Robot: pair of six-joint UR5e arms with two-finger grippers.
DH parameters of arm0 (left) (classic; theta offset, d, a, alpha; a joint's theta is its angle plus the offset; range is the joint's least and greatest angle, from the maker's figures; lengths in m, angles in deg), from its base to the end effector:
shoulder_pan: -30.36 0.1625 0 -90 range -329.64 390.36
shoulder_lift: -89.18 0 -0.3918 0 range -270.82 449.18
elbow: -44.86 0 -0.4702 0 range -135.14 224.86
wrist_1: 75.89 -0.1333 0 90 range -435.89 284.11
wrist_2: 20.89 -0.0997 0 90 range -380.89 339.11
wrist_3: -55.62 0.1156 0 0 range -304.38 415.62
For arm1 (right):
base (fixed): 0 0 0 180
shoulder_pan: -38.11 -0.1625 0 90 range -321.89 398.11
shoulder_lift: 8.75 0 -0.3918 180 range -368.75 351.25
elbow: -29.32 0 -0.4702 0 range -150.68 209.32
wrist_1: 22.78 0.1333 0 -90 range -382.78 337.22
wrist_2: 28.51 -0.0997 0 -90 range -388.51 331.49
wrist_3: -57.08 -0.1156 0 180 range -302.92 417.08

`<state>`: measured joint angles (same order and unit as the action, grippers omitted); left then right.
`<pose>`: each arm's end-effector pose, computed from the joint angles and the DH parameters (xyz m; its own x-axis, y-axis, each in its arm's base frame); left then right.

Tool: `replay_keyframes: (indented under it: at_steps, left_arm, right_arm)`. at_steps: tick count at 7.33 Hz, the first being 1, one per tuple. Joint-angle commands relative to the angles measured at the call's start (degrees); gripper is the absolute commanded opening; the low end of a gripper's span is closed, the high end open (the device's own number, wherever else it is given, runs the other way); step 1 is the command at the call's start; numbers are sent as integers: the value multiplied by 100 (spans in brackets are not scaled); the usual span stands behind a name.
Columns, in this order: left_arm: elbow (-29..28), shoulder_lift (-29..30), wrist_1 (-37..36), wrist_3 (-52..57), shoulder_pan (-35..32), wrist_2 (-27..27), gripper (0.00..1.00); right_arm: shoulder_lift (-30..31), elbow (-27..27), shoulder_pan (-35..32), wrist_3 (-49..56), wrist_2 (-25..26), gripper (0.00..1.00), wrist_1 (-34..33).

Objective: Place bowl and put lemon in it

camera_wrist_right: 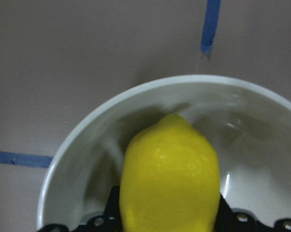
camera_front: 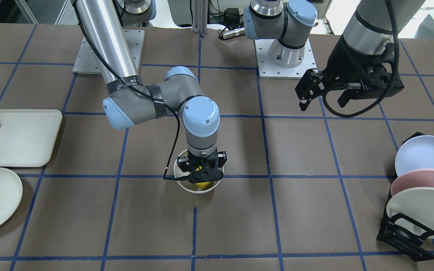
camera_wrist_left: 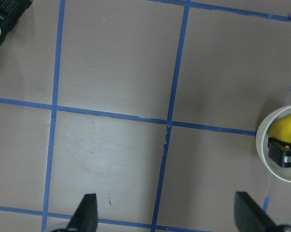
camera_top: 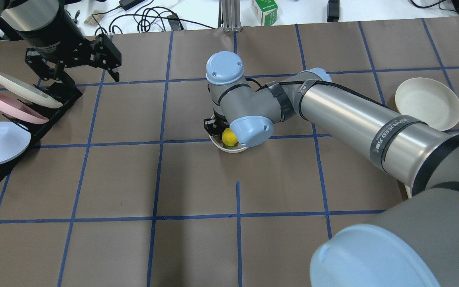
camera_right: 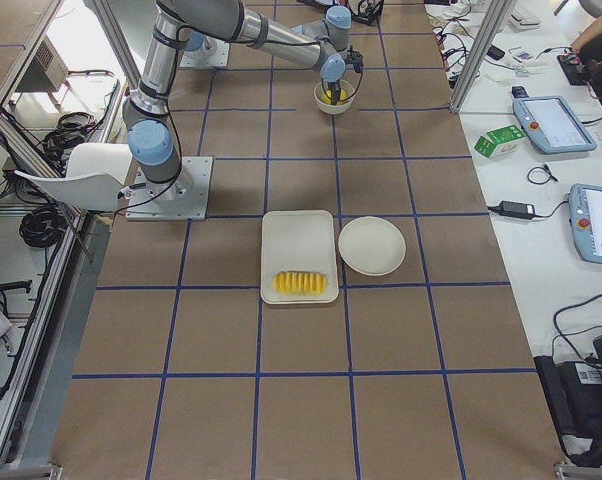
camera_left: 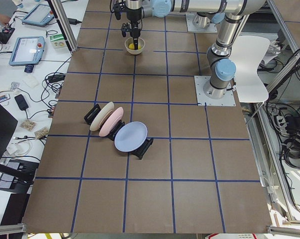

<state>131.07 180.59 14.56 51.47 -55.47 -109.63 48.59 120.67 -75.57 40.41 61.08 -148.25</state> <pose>-0.0931 -0.5913 0.4616 -0.9893 -0.1439 0.0244 -0.1446 0.9890 -0.0320 0.4055 -0.5907 0.1163 -0.9924 -0.1223 -0.0142 -0.1219 0.9923 -0.0224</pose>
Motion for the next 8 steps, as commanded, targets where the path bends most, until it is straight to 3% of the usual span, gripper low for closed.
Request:
replay_keyframes:
  at_steps: [1, 2, 6, 8]
  left_arm:
    - [194, -132, 7, 11, -4, -29, 100]
    - [186, -89, 7, 11, -4, -29, 100]
    - [362, -98, -1, 494, -4, -203, 100]
    - [370, -115, 7, 494, -39, -170, 100]
  right_arm:
    - [337, -65, 55, -3, -3, 100, 84]
    - [888, -48, 143, 50, -11, 100, 449]
    - [3217, -56, 994, 50, -11, 100, 3645]
    - [3381, -47, 1346, 190, -29, 100, 3505]
